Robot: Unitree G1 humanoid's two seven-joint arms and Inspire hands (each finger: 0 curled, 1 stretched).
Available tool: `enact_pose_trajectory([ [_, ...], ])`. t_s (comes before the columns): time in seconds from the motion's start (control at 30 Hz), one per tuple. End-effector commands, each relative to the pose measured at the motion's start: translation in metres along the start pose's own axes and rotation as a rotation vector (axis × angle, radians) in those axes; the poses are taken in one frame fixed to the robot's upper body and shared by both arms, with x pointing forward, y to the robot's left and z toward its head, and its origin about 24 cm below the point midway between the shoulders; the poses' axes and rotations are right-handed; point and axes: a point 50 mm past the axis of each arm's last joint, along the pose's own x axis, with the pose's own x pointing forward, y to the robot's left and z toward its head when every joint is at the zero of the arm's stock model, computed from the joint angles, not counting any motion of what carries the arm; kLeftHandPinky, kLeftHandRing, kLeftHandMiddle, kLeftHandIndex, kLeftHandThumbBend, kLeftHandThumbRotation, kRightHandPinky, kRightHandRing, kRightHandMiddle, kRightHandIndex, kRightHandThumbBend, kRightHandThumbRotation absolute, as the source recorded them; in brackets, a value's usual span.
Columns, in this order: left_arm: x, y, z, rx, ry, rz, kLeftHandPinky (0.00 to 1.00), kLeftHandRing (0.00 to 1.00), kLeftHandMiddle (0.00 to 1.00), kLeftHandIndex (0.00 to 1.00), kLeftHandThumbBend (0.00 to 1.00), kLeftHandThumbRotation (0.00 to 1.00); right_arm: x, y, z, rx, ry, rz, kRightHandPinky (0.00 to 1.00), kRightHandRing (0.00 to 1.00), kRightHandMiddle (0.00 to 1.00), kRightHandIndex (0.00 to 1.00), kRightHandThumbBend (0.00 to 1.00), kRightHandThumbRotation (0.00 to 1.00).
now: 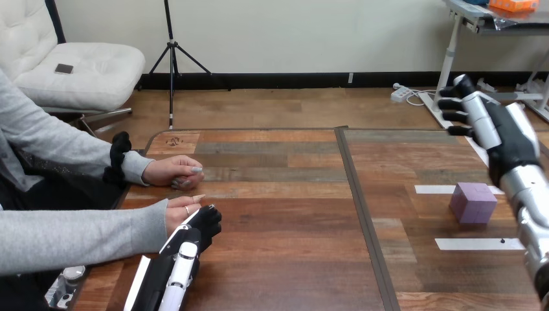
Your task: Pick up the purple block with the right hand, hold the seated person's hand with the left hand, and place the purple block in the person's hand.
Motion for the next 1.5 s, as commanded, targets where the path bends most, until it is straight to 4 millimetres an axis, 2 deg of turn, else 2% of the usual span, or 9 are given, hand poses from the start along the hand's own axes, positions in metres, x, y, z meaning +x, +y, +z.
enact_pose_trajectory([
  [0.0, 0.019, -0.002, 0.016, 0.021, -0.100, -0.028, 0.93, 0.88, 0.86, 0.84, 0.33, 0.91, 0.018, -0.025, 0.046, -0.036, -0.083, -0.083, 0.82, 0.84, 0.82, 0.80, 0.80, 0.95],
  [0.13, 0.019, -0.002, 0.015, 0.025, -0.106, -0.030, 0.93, 0.88, 0.86, 0.84, 0.32, 0.90, 0.019, -0.031, 0.046, -0.117, -0.044, -0.112, 0.81, 0.84, 0.82, 0.80, 0.83, 0.90],
  [0.2, 0.019, -0.002, 0.015, 0.026, -0.108, -0.031, 0.93, 0.88, 0.86, 0.84, 0.32, 0.90, 0.019, -0.033, 0.045, -0.143, -0.025, -0.121, 0.80, 0.84, 0.83, 0.79, 0.84, 0.84],
  [0.5, 0.018, -0.003, 0.014, 0.025, -0.104, -0.024, 0.93, 0.88, 0.86, 0.83, 0.37, 0.91, 0.020, -0.041, 0.043, -0.140, 0.052, -0.151, 0.80, 0.88, 0.88, 0.81, 0.87, 0.63],
  [0.63, 0.017, -0.004, 0.014, 0.027, -0.105, -0.029, 0.93, 0.88, 0.85, 0.83, 0.38, 0.91, 0.020, -0.043, 0.040, -0.160, 0.084, -0.147, 0.80, 0.89, 0.89, 0.82, 0.87, 0.57],
  [0.93, 0.017, -0.004, 0.014, 0.023, -0.104, -0.036, 0.95, 0.90, 0.87, 0.84, 0.39, 0.92, 0.017, -0.043, 0.031, -0.331, 0.151, -0.128, 0.78, 0.88, 0.90, 0.87, 0.87, 0.56],
  [1.13, 0.018, -0.004, 0.014, 0.022, -0.098, -0.032, 0.95, 0.90, 0.86, 0.84, 0.40, 0.92, 0.016, -0.041, 0.024, -0.395, 0.198, -0.128, 0.77, 0.87, 0.89, 0.89, 0.91, 0.52],
  [1.33, 0.018, -0.005, 0.014, 0.014, -0.094, -0.028, 0.95, 0.89, 0.86, 0.83, 0.38, 0.90, 0.014, -0.038, 0.017, -0.449, 0.239, -0.113, 0.77, 0.90, 0.92, 0.91, 0.96, 0.51],
  [1.47, 0.018, -0.005, 0.014, 0.018, -0.096, -0.022, 0.95, 0.89, 0.85, 0.83, 0.39, 0.89, 0.013, -0.037, 0.013, -0.453, 0.262, -0.103, 0.81, 0.94, 0.95, 0.94, 0.99, 0.49],
])
